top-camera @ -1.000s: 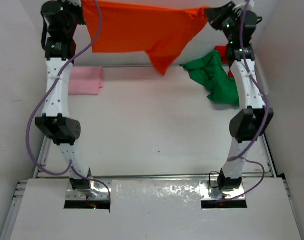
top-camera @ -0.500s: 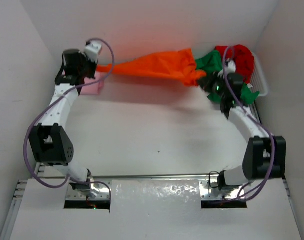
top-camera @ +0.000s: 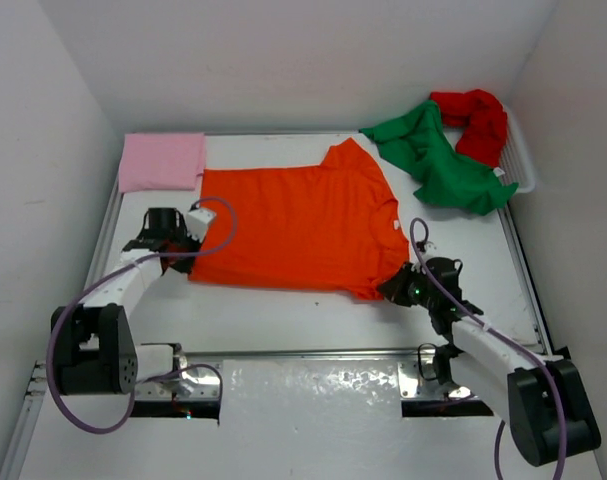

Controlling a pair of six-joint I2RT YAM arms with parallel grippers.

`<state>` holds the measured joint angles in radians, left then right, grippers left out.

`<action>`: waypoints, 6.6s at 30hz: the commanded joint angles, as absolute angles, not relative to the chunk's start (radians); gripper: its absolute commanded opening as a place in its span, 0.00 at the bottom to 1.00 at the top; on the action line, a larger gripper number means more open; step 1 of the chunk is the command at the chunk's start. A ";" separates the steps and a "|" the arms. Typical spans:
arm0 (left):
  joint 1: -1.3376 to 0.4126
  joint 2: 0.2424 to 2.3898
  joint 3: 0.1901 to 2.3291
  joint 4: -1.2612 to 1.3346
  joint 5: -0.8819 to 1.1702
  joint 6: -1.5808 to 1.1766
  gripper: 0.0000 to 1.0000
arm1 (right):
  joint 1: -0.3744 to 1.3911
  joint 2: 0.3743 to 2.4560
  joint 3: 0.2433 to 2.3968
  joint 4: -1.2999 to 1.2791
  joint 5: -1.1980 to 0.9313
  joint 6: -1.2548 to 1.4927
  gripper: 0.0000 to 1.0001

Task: Fold and stack the t-shirts
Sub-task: Flatten out the tshirt, then fold the flattened tshirt in 1/3 of the way

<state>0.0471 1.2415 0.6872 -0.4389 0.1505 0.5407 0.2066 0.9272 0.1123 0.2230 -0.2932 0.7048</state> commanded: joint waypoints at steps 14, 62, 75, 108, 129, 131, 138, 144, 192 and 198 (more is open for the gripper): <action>0.061 1.256 0.764 -0.396 0.092 0.476 0.00 | 0.178 1.095 0.377 0.229 -0.271 0.618 0.00; 0.253 1.681 1.232 -0.592 0.319 0.356 0.68 | 0.022 1.542 0.978 -0.293 -0.141 0.387 0.54; 0.207 1.830 1.115 -0.572 0.423 0.354 0.75 | 0.020 1.634 0.792 -0.250 -0.284 0.419 0.64; -0.148 1.526 1.411 -0.701 0.257 0.469 0.52 | 0.025 1.069 0.796 -0.595 0.005 0.341 0.47; -0.664 2.097 1.566 -0.368 0.609 0.253 0.64 | 0.049 1.721 0.830 0.041 -0.667 0.437 0.29; -0.664 2.112 1.566 -0.367 0.640 0.239 0.63 | 0.061 1.756 0.836 0.037 -0.663 0.433 0.31; -0.666 2.114 1.546 -0.368 0.654 0.227 0.15 | 0.089 1.807 0.853 0.018 -0.634 0.400 0.33; -0.664 2.097 1.540 -0.466 0.588 0.288 0.00 | 0.100 1.815 0.848 0.008 -0.601 0.376 0.43; -0.664 2.129 1.611 -0.574 0.405 0.377 0.00 | 0.173 1.888 0.934 0.037 -0.672 0.285 0.21; -0.664 2.126 1.611 -0.575 0.396 0.382 0.00 | 0.172 1.864 0.936 0.058 -0.654 0.305 0.00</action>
<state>-0.6559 2.1418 1.6081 -0.5957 0.4026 0.3836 0.1719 1.8847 0.9241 0.0193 -0.6514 0.3054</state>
